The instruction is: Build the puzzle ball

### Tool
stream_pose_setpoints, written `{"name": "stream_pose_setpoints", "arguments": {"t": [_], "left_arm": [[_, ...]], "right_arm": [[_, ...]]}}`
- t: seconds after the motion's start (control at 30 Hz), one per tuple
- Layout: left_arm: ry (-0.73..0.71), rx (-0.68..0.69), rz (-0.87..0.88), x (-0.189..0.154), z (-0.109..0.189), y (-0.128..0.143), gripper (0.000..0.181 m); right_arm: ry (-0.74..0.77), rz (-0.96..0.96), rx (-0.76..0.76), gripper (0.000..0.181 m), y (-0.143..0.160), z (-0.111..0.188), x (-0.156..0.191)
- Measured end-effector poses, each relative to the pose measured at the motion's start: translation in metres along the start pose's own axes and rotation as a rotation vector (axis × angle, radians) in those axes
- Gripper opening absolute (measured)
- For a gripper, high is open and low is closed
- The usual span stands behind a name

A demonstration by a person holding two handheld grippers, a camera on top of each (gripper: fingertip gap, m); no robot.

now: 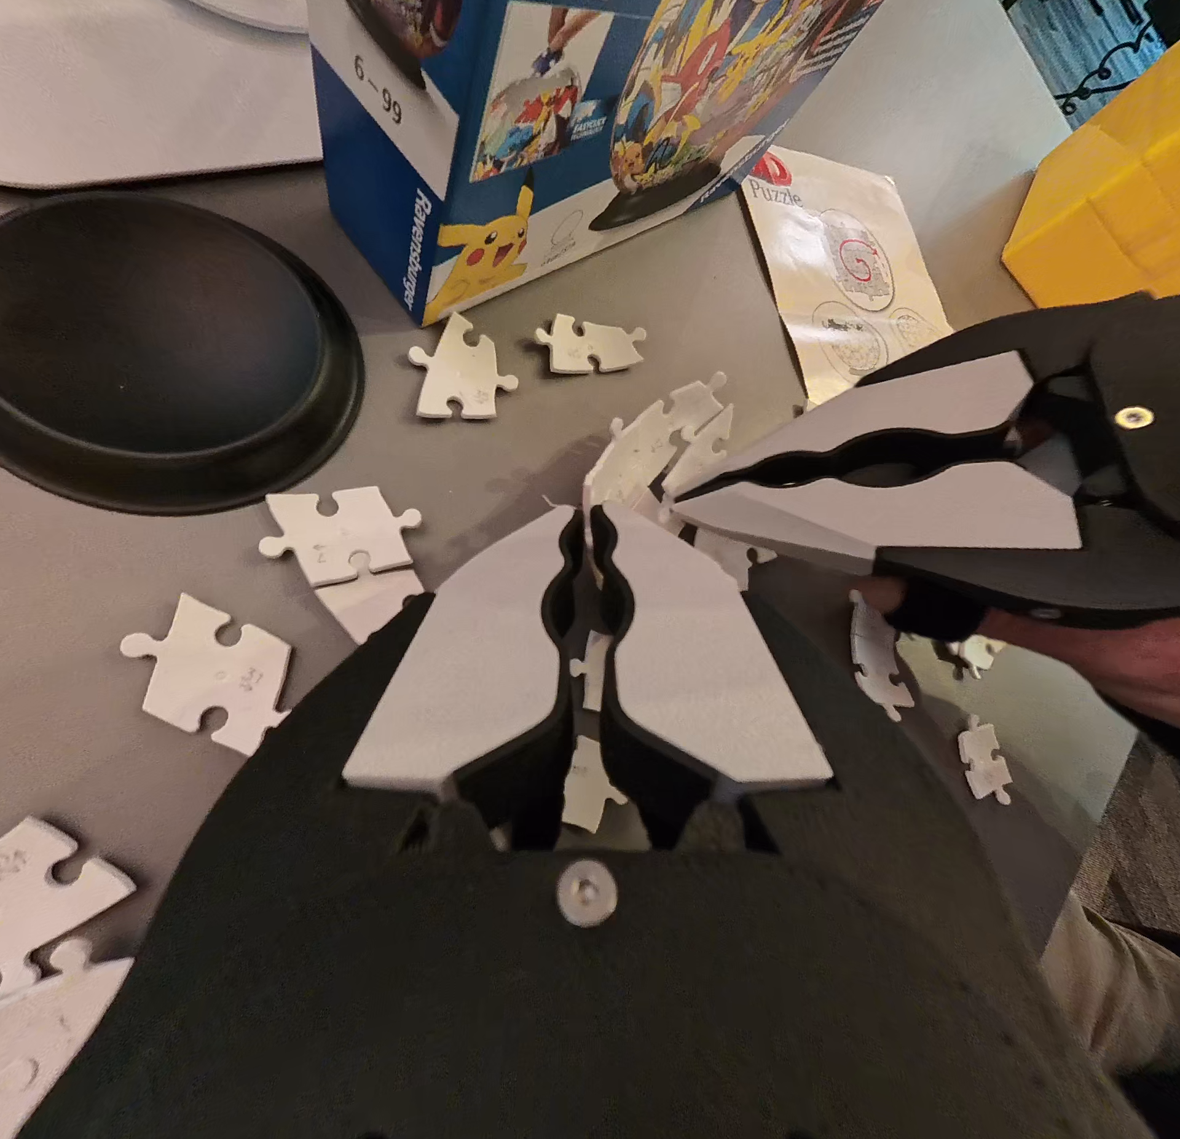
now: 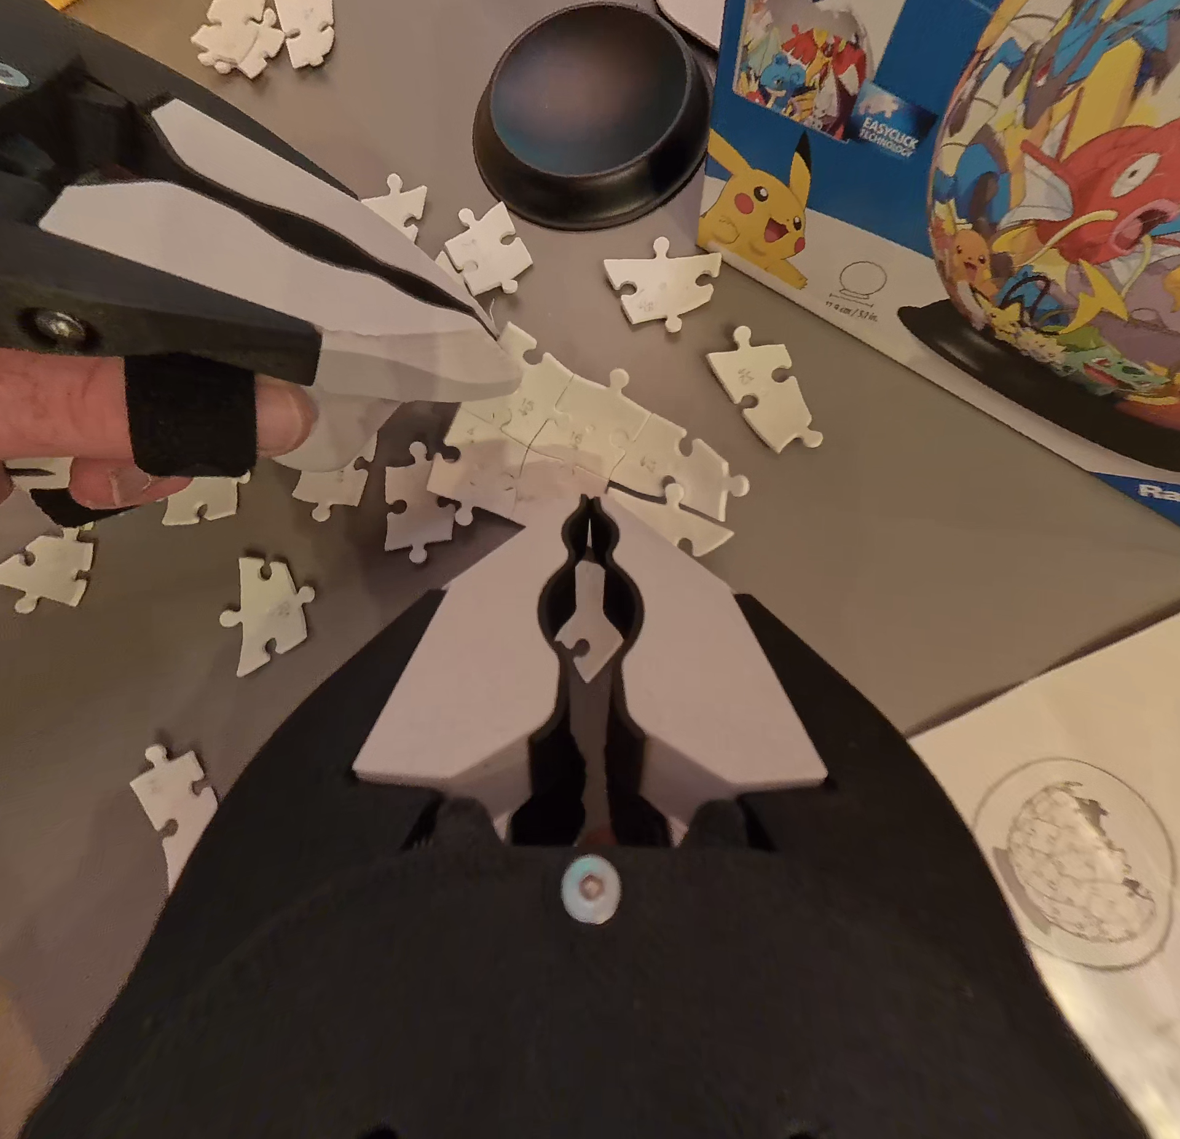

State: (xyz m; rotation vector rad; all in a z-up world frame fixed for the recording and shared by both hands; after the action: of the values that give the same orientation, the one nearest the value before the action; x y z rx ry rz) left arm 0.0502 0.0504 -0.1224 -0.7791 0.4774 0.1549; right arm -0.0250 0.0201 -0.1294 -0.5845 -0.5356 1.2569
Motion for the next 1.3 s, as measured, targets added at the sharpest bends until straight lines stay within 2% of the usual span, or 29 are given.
{"name": "stream_pose_setpoints", "arguments": {"t": [0.13,0.67,1.07,1.3], "left_arm": [[-0.002,0.004,-0.002,0.0,0.0,0.0,0.002],[-0.004,0.016,-0.014,-0.005,-0.002,0.001,0.002],[-0.001,0.028,0.003,-0.001,-0.004,0.002,0.003],[-0.005,0.031,0.002,-0.002,-0.005,0.0,0.002]], "right_arm": [[-0.002,0.007,0.004,0.0,0.001,0.008,-0.008],[-0.013,0.042,0.033,0.0,0.006,-0.003,-0.005],[-0.114,-0.105,-0.001,0.0,0.004,-0.003,-0.01],[-0.063,-0.089,0.01,0.0,0.004,0.002,-0.028]]}}
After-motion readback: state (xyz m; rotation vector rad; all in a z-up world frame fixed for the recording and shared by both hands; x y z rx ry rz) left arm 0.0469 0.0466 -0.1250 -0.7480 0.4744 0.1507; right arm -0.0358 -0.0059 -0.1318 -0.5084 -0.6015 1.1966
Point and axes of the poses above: each gripper's, where its closed fingertips meet, z back along the fingers, y out of its underside, x = y × z across the jaws, the point moved 4 cm from there along z, back along the fingers, and after that the axes turned 5 degrees about z, right-handed, at the moved point
